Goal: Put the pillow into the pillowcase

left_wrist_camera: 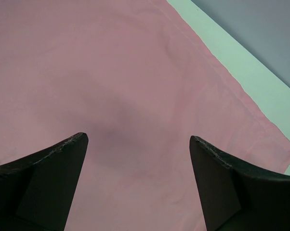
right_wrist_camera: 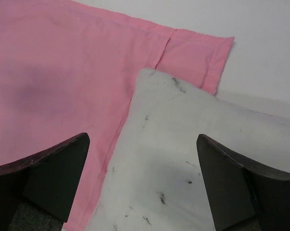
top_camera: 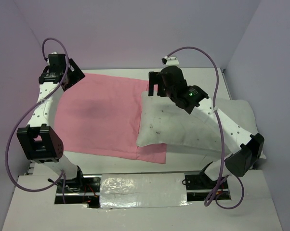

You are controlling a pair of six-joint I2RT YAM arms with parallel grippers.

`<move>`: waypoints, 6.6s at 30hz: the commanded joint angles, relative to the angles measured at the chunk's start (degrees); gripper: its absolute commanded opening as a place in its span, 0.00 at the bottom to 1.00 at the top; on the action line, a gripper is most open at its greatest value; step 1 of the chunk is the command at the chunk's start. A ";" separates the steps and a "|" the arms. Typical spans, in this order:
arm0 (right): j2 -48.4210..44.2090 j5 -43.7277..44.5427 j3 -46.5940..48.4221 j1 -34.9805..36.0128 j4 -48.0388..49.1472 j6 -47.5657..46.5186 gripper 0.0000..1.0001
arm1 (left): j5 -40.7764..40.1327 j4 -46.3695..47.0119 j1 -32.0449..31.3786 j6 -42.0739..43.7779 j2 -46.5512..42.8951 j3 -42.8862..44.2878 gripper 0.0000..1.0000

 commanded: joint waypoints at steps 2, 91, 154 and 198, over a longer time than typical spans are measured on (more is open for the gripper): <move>-3.37 -3.19 -1.57 -1.45 4.17 1.96 1.00 | -0.26 0.69 0.04 -0.47 -3.80 -1.56 0.99; 33.03 3.66 7.05 -1.89 -6.83 -7.97 0.00 | 1.68 3.41 -2.33 -0.47 -3.27 -6.23 0.99; -24.20 -23.15 -21.35 -30.37 2.15 -11.67 0.00 | -1.57 -5.99 -42.59 15.62 30.21 2.30 0.59; -19.56 -56.60 -16.34 -23.88 15.76 -42.32 0.00 | -7.11 -8.28 -41.88 12.10 6.84 2.92 0.00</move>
